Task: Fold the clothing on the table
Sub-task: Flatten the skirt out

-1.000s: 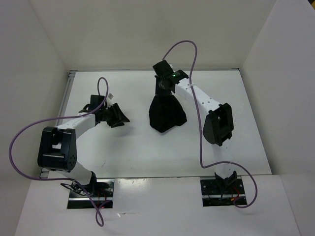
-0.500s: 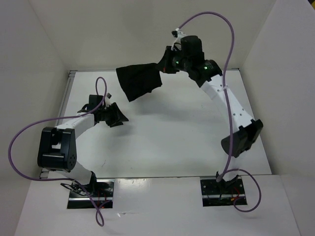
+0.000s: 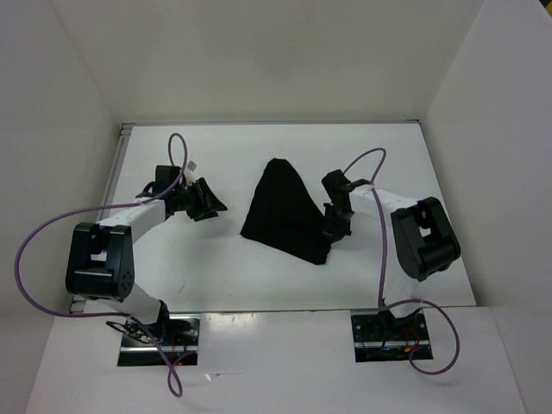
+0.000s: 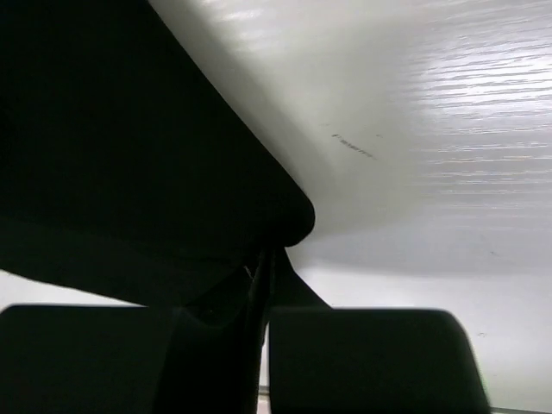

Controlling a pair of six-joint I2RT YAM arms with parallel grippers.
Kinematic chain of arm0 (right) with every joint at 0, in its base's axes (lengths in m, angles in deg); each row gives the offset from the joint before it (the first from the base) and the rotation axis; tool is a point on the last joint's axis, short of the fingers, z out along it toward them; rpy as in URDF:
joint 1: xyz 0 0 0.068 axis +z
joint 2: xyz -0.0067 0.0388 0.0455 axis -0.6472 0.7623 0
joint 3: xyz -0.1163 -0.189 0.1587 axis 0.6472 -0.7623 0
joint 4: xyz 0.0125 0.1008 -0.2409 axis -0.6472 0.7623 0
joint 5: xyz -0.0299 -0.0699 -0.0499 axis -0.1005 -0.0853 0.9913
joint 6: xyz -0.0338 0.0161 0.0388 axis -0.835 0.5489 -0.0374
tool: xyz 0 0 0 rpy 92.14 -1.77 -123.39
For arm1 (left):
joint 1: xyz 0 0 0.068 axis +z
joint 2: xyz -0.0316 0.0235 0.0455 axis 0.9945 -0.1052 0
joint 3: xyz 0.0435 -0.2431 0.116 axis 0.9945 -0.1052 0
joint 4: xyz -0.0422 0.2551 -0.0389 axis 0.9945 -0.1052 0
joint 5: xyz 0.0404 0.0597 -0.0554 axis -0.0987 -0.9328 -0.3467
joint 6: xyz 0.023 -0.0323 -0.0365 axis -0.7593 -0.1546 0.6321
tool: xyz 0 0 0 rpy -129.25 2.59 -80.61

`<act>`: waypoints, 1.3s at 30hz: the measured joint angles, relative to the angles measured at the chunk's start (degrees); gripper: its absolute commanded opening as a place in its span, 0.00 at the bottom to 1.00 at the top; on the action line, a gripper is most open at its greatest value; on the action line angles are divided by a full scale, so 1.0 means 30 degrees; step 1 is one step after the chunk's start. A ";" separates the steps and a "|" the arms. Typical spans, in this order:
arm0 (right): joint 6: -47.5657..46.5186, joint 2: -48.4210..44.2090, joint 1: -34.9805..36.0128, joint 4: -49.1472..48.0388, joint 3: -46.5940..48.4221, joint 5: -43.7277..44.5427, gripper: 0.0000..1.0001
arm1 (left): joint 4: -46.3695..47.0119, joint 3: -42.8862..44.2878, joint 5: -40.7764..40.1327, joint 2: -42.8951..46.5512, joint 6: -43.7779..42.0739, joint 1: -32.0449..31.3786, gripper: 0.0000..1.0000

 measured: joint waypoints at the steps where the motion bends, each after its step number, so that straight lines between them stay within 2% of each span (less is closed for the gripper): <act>1: 0.0102 -0.0080 0.0000 -0.0051 0.0000 0.0248 0.01 | 0.0124 0.0000 0.0095 0.0000 0.0000 -0.0007 0.52; 7: 0.0350 -0.0175 0.0044 -0.0138 0.0007 0.1027 0.01 | 0.0896 0.0000 0.0656 -0.0648 0.0007 -0.0495 0.52; 14: 0.0444 -0.0175 0.0153 -0.0160 0.0007 0.1355 0.01 | 0.1464 0.0022 0.3067 -0.4452 0.0036 -0.1829 0.51; 20: 0.0466 -0.0211 0.0204 -0.0175 0.0015 0.1625 0.01 | 0.2324 0.0080 0.3665 -0.4874 0.0073 -0.3359 0.51; 22: 0.0539 -0.0219 0.0204 -0.0175 0.0015 0.1705 0.01 | 0.2484 0.0262 0.3861 -0.5115 0.0109 -0.3585 0.45; 23: 0.0576 -0.0240 0.0204 -0.0175 0.0015 0.1734 0.01 | 0.2521 0.0386 0.3832 -0.5253 0.0131 -0.3679 0.38; 24: 0.0590 -0.0248 0.0204 -0.0182 0.0015 0.1792 0.01 | 0.2550 0.0510 0.3694 -0.5406 0.0080 -0.3796 0.17; 26: 0.0641 -0.0291 0.0204 -0.0189 0.0015 0.1931 0.01 | 0.2630 0.0597 0.3322 -0.5705 0.0066 -0.4058 0.00; 29: 0.0656 -0.0321 0.0204 -0.0197 0.0015 0.2084 0.11 | 0.2761 0.0627 0.3257 -0.5923 0.0255 -0.4328 0.00; 30: 0.0685 -0.0321 0.0204 -0.0197 0.0015 0.2120 0.32 | 0.2754 0.0663 0.3191 -0.5923 0.0321 -0.4371 0.00; 31: 0.0816 -0.0321 0.0204 -0.0197 0.0015 0.2135 0.40 | 0.2710 0.0699 0.3118 -0.5894 0.0430 -0.4401 0.00; 33: 0.0750 -0.0335 0.0204 -0.0182 0.0015 0.2186 0.47 | 0.2448 0.0721 0.2739 -0.5712 0.0452 -0.4422 0.00; 34: 0.0794 -0.0372 0.0204 -0.0175 0.0015 0.2142 0.51 | 0.2215 0.0750 0.2514 -0.5559 0.0408 -0.4422 0.00; 39: 0.1260 -0.1705 0.0204 0.0029 -0.0058 0.1515 0.51 | 0.1268 0.1027 0.1843 -0.5027 -0.0095 -0.4422 0.00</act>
